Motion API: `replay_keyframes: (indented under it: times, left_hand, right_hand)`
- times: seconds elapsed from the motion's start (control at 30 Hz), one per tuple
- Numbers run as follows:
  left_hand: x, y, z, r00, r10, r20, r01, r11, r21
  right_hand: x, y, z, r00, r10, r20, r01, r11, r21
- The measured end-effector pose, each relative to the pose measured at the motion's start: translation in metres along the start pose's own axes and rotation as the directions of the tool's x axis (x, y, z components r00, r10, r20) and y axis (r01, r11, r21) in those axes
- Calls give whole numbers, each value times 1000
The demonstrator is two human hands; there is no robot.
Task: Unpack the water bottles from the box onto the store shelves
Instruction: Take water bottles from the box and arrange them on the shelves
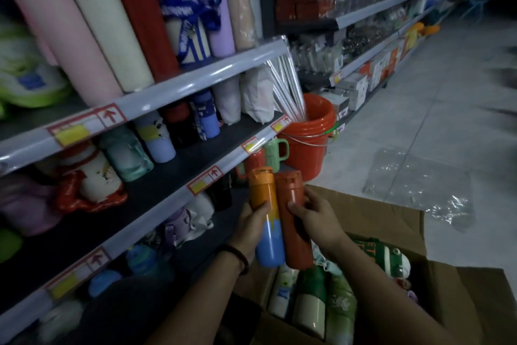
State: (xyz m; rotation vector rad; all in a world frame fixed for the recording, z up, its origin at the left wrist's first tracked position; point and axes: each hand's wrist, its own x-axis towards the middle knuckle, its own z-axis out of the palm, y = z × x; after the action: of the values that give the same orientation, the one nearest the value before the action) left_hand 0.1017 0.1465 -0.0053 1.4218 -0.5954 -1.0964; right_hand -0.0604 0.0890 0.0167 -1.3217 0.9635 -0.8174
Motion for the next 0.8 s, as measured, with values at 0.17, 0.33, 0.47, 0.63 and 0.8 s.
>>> replay_keyframes:
  times: [0.17, 0.33, 0.47, 0.63, 0.8]
  left_hand:
    - [-45, 91, -34, 969, 244, 30, -246, 967, 59]
    - [-88, 165, -75, 876, 480, -43, -472, 873, 122]
    - [-119, 218, -116, 720, 679, -142, -630, 726, 276]
    - [-154, 271, -169, 540, 810, -229, -687, 582, 436]
    - [-162, 312, -217, 443, 840, -312, -672, 542, 505]
  right_hand:
    - [-12, -77, 34, 986, -164, 34, 165, 986, -23]
    - [-28, -151, 81, 947, -312, 73, 314, 949, -8]
    - [-40, -208, 120, 886, -428, 176, 428, 903, 42]
    - [-53, -266, 180, 784, -549, 291, 556, 829, 66]
    - [-51, -311, 235, 707, -604, 369, 607, 785, 122]
